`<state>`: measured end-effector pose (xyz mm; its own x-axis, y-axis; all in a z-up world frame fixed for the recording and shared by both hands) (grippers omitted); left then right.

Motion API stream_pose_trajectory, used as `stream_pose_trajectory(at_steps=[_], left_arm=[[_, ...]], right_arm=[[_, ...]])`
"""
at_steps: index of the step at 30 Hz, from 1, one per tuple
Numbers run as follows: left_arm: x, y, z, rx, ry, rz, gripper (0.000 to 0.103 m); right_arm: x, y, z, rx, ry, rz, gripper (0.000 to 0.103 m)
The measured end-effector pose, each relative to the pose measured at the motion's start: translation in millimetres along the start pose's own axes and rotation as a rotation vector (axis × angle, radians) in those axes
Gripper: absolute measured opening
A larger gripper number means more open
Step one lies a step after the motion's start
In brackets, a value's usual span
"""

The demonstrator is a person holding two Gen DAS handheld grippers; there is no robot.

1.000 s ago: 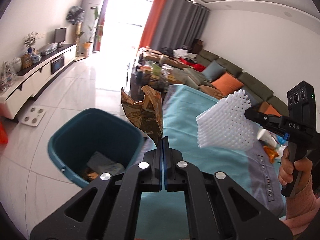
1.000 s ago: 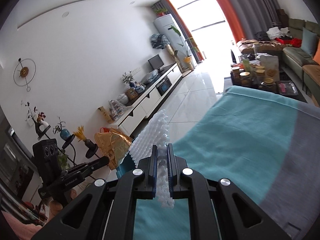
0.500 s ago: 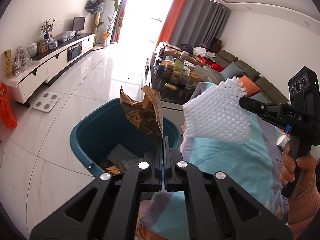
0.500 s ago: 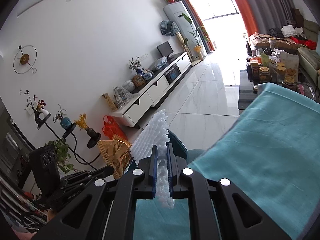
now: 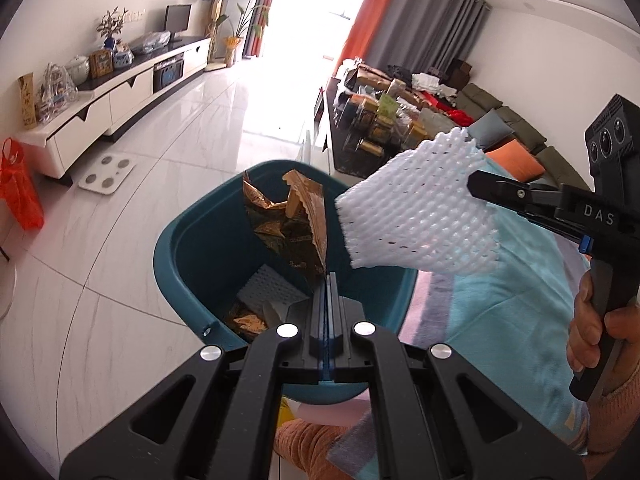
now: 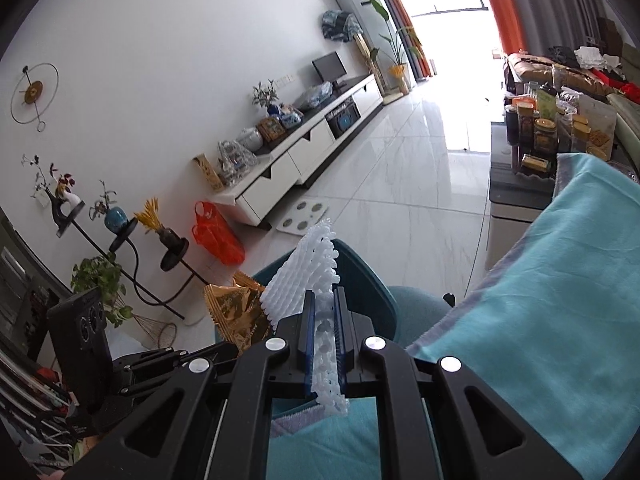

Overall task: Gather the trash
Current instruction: 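Lift both held items and carry them over the teal bin, then open both tools to drop the wrapper and foam net into the bin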

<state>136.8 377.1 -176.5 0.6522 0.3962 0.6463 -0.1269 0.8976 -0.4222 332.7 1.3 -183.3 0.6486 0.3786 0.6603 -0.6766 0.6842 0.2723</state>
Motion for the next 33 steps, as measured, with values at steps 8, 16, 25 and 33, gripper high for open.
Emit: stream_pose_trajectory(at_steps=[8, 16, 25, 33], left_arm=[[-4, 11, -18, 0.026, 0.024, 0.027, 0.001], [-6, 11, -32, 0.048, 0.033, 0.031, 0.001], [-6, 10, -48, 0.066, 0.041, 0.037, 0.001], [-6, 14, -59, 0.071, 0.054, 0.051, 0.004]], right_arm=[[-1, 9, -25, -0.018, 0.047, 0.006, 0.008], [-4, 12, -37, -0.032, 0.079, 0.007, 0.008], [-2, 19, -46, -0.039, 0.102, 0.010, 0.009], [-5, 24, -53, -0.048, 0.125, 0.024, 0.012]])
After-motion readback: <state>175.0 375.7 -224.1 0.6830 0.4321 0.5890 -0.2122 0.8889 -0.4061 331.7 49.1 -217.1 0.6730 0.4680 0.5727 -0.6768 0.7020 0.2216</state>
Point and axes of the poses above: each gripper's, at about its wrist camera, not at the fingertips, and z roughly against the way its jaws point, y to its left, x to its top, the point moved 8 cm from there along -z, roughly the way its jaws point, and after that the axes turned 10 degrees about -x, right-handed, at the moved point
